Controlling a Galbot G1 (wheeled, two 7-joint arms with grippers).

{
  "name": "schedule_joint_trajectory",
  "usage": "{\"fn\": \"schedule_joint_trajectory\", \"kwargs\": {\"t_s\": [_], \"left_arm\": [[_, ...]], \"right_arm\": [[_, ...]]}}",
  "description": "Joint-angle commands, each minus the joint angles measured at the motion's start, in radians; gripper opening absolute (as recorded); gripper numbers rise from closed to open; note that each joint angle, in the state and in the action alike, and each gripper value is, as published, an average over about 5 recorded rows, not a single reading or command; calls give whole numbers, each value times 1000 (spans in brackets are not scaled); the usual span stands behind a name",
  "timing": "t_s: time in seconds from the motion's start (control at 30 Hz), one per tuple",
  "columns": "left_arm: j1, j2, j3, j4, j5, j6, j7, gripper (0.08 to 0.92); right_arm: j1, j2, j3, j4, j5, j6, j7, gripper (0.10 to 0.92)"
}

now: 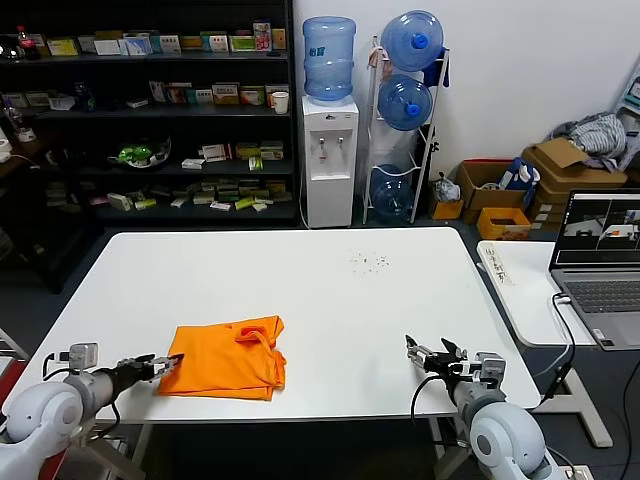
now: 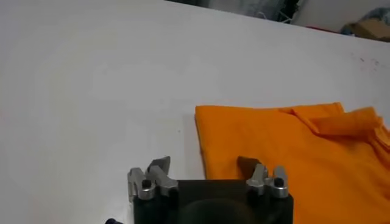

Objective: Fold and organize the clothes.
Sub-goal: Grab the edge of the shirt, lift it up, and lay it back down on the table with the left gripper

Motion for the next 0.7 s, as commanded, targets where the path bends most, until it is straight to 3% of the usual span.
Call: {"fn": "schedule_joint_trajectory", "kwargs": {"t_s": [0.03,0.7], "left_arm": [[-10,3,32,6,-4,3,-3,732],[11,-4,-3,-70,-23,0,-33,153]], "right_arm": [[0,1,0,0,0,0,1,823],[3,1,-1,-4,-1,2,1,823]]}}
